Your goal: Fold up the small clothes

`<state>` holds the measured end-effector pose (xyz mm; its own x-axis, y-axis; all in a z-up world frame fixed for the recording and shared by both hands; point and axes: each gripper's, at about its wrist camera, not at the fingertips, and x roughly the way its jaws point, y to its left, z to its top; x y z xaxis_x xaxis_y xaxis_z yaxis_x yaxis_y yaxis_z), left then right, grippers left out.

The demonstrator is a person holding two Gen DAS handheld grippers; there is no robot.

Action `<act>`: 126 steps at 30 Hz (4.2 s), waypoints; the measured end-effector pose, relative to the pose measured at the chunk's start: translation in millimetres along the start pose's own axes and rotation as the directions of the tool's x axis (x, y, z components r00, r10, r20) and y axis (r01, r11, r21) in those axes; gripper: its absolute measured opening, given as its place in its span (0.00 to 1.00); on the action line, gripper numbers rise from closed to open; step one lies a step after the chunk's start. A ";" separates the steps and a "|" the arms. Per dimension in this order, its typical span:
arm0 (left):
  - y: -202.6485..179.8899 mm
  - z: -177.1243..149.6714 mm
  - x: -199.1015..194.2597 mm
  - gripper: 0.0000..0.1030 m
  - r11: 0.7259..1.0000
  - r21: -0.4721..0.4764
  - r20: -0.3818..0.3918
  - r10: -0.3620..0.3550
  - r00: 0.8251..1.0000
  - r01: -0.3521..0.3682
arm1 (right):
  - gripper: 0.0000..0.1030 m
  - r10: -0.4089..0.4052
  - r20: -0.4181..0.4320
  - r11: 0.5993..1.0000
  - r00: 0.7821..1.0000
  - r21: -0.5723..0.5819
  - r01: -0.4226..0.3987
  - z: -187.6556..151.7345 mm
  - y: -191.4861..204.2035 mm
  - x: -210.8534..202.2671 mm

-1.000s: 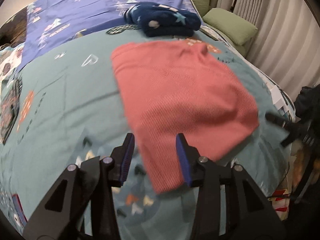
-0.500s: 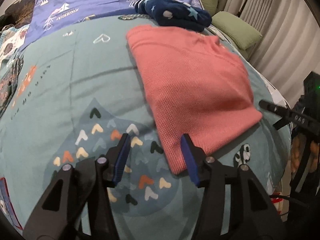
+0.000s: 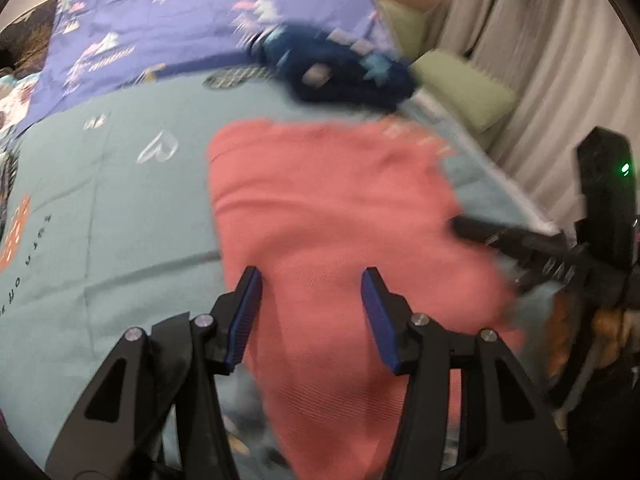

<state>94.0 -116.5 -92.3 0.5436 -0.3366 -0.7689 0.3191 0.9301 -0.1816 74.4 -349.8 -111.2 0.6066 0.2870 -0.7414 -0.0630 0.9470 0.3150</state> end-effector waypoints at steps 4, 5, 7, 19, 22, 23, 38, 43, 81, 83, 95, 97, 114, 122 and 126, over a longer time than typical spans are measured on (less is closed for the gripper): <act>8.1 -3.8 -8.0 0.52 1.000 -0.002 0.015 -0.025 1.000 0.025 | 0.14 0.064 -0.030 0.990 0.998 0.128 -0.059 -4.5 -35.2 -1.5; 8.7 -0.7 -12.7 0.52 0.999 -0.007 0.013 -0.034 0.999 0.034 | 0.16 0.054 -0.020 0.991 0.998 0.125 -0.051 -1.2 -35.0 -6.6; 10.4 8.4 -19.8 0.52 0.997 -0.023 0.033 -0.066 0.997 0.067 | 0.16 0.064 0.023 0.994 0.998 0.087 -0.065 9.8 -27.1 -18.4; 28.1 59.2 56.6 0.56 0.997 -0.007 -0.038 0.077 0.996 -0.077 | 0.12 0.097 -0.088 0.994 0.991 -0.047 -0.101 67.9 12.1 74.1; 34.2 56.8 55.9 0.58 0.998 -0.030 -0.023 0.047 0.999 -0.047 | 0.12 0.114 -0.063 0.992 0.991 -0.038 -0.116 66.6 9.2 70.9; 34.4 56.7 54.3 0.58 0.999 -0.029 -0.020 0.042 0.999 -0.043 | 0.13 0.106 -0.057 0.993 0.993 -0.048 -0.109 65.1 11.0 67.8; 24.9 34.9 6.8 0.58 0.999 -0.028 0.006 0.022 1.000 -0.022 | 0.41 0.101 -0.043 0.995 0.994 0.015 -0.100 34.3 -6.5 3.2; 25.3 18.6 -1.9 0.60 0.999 -0.042 -0.017 0.024 1.000 -0.025 | 0.45 0.138 -0.049 0.988 0.989 0.073 -0.134 18.7 -19.3 -11.3; 32.2 0.3 18.0 0.82 0.971 -0.090 -0.056 -0.228 0.972 0.223 | 0.66 0.292 -0.151 0.956 0.944 0.044 -0.289 16.9 -7.8 37.8; 33.4 2.8 20.7 0.82 0.967 -0.088 -0.052 -0.244 0.968 0.239 | 0.66 0.306 -0.153 0.952 0.940 0.041 -0.304 20.6 -7.2 42.6; 32.3 24.3 42.8 0.82 0.952 -0.058 -0.042 -0.305 0.952 0.302 | 0.66 0.349 -0.159 0.935 0.924 -0.014 -0.355 40.6 -0.8 64.3; 33.7 25.9 44.5 0.82 0.948 -0.060 -0.041 -0.316 0.948 0.313 | 0.66 0.358 -0.158 0.931 0.920 -0.018 -0.365 44.9 0.7 68.8; 39.3 42.2 45.4 0.39 0.953 -0.077 0.016 -0.293 0.956 0.293 | 0.24 0.225 -0.072 0.957 0.972 -0.171 -0.234 56.7 29.9 70.5; 11.2 47.1 3.2 0.34 0.980 0.066 0.105 -0.196 0.975 0.189 | 0.22 0.141 0.086 0.954 0.986 -0.277 -0.112 49.7 56.7 18.1; 2.8 50.3 -16.3 0.33 0.981 0.087 0.142 -0.183 0.973 0.172 | 0.21 0.144 0.151 0.951 0.978 -0.296 -0.094 44.0 63.8 -9.9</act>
<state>125.1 -115.8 -49.4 0.5802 -0.5188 -0.6278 0.4744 0.8419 -0.2573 99.3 -298.5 -57.7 0.7038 0.3948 -0.5906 -0.3514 0.9160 0.1936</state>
